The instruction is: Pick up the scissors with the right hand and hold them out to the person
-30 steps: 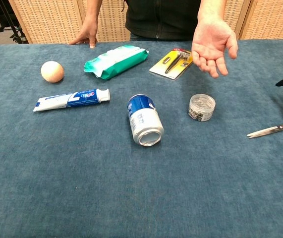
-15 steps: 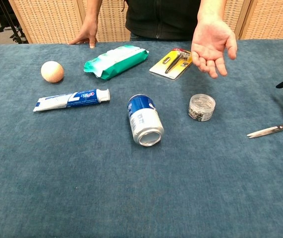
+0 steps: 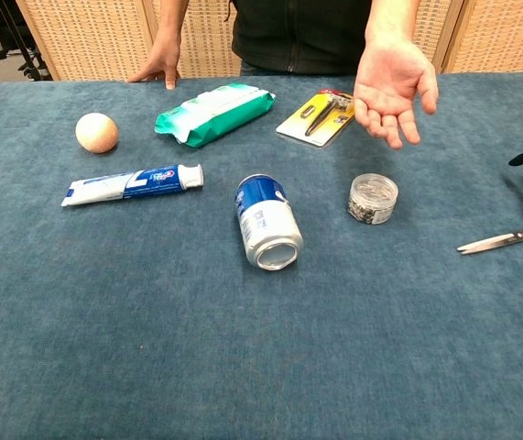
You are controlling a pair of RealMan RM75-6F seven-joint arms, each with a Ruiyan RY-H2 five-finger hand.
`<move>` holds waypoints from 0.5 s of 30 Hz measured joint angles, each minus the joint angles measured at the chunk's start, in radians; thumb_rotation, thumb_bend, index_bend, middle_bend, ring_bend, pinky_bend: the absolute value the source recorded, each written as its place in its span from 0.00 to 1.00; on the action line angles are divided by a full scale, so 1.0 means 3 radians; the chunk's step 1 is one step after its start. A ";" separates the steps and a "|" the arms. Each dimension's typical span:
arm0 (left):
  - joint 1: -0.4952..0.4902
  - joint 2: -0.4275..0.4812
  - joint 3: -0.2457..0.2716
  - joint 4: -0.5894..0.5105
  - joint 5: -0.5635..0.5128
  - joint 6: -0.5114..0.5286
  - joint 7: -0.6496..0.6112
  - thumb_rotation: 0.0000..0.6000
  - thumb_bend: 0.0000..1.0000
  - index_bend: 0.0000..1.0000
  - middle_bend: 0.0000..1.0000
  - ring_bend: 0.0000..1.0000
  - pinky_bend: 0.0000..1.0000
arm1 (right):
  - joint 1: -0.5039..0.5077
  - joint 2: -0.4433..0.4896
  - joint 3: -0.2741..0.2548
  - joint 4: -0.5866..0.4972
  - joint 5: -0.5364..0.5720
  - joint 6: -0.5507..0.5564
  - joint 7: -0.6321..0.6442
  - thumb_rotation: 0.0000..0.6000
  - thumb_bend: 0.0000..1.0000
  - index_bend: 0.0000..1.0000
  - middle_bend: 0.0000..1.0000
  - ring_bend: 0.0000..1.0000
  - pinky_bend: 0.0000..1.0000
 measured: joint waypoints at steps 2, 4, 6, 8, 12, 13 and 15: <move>-0.0001 0.0000 0.0000 0.0001 -0.0002 -0.0002 0.0001 1.00 0.00 0.00 0.00 0.00 0.00 | 0.0004 -0.0009 0.0002 0.0012 0.0005 -0.0007 0.0000 1.00 0.33 0.50 0.02 0.00 0.00; -0.0002 0.0001 0.0000 -0.0001 -0.0003 -0.0004 0.0000 1.00 0.00 0.00 0.00 0.00 0.00 | 0.0009 -0.0027 0.0005 0.0032 0.0011 -0.0019 0.0004 1.00 0.38 0.56 0.02 0.00 0.00; -0.0002 0.0001 -0.0001 0.0000 -0.0002 -0.0004 -0.0001 1.00 0.00 0.00 0.00 0.00 0.00 | 0.0012 -0.0037 0.0005 0.0046 0.0016 -0.0028 0.0006 1.00 0.43 0.59 0.02 0.00 0.00; -0.0002 0.0002 -0.0001 0.0001 -0.0004 -0.0004 -0.0003 1.00 0.00 0.00 0.00 0.00 0.00 | 0.0012 -0.0039 0.0002 0.0048 0.0011 -0.0024 0.0013 1.00 0.48 0.62 0.03 0.00 0.00; -0.0005 0.0000 -0.0001 0.0001 -0.0006 -0.0009 -0.0001 1.00 0.00 0.00 0.00 0.00 0.00 | 0.0001 -0.0037 -0.0007 0.0049 -0.0015 0.0022 0.0035 1.00 0.52 0.66 0.03 0.00 0.00; -0.0005 0.0000 0.0000 0.0001 -0.0004 -0.0009 0.0000 1.00 0.00 0.00 0.00 0.00 0.00 | -0.0002 -0.0034 -0.0009 0.0047 -0.0023 0.0038 0.0040 1.00 0.53 0.67 0.03 0.00 0.00; -0.0005 -0.0001 0.0001 0.0001 -0.0005 -0.0010 0.0003 1.00 0.00 0.00 0.00 0.00 0.00 | -0.0012 -0.0023 -0.0015 0.0041 -0.0048 0.0085 0.0056 1.00 0.54 0.67 0.03 0.00 0.00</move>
